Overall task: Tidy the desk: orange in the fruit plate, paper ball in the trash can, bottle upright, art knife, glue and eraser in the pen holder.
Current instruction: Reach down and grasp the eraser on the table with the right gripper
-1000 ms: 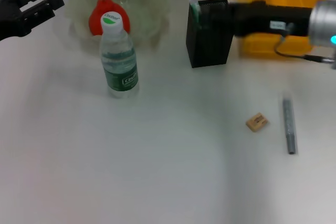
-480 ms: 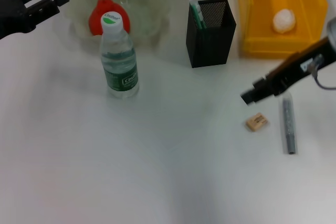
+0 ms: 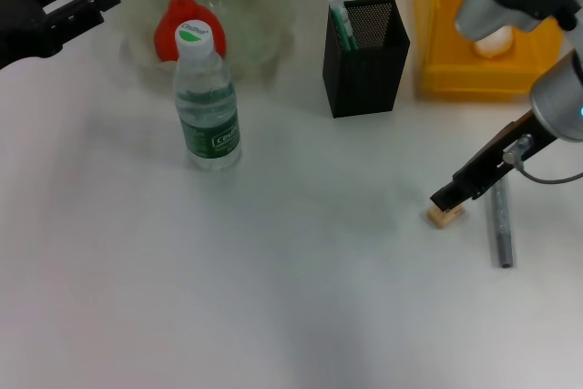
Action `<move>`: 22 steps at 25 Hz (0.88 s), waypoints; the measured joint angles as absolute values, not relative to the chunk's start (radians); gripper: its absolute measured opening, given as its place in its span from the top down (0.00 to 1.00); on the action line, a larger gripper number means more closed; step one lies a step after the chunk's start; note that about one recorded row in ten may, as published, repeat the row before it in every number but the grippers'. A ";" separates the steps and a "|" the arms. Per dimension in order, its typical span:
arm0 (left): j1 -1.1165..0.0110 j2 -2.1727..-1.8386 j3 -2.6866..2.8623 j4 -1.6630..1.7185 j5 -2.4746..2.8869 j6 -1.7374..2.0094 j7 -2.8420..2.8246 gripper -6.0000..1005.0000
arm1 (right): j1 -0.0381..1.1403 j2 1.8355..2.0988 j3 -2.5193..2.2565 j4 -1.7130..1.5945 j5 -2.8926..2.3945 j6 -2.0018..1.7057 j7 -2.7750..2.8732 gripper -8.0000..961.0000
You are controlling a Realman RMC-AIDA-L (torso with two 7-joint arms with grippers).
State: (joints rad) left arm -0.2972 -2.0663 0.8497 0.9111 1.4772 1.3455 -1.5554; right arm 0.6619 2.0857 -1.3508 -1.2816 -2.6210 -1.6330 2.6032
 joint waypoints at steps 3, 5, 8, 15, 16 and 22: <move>-0.294 -2.066 0.850 0.911 1.477 1.347 -1.555 0.31 | 0.684 2.084 -1.364 -1.234 -2.624 -1.607 2.607 0.52; -0.293 -2.066 0.849 0.911 1.477 1.347 -1.555 0.31 | 0.689 2.083 -1.365 -1.223 -2.627 -1.605 2.607 0.52; -0.292 -2.066 0.849 0.911 1.477 1.345 -1.555 0.31 | 0.699 2.084 -1.374 -1.199 -2.658 -1.581 2.609 0.45; -0.291 -2.066 0.848 0.908 1.477 1.342 -1.555 0.31 | 0.709 2.086 -1.413 -1.160 -2.662 -1.551 2.618 0.30; -0.291 -2.066 0.848 0.908 1.477 1.341 -1.555 0.31 | 0.710 2.086 -1.417 -1.157 -2.662 -1.549 2.618 0.30; -0.291 -2.067 0.847 0.901 1.477 1.341 -1.555 0.30 | 0.711 2.086 -1.440 -1.143 -2.663 -1.546 2.624 0.31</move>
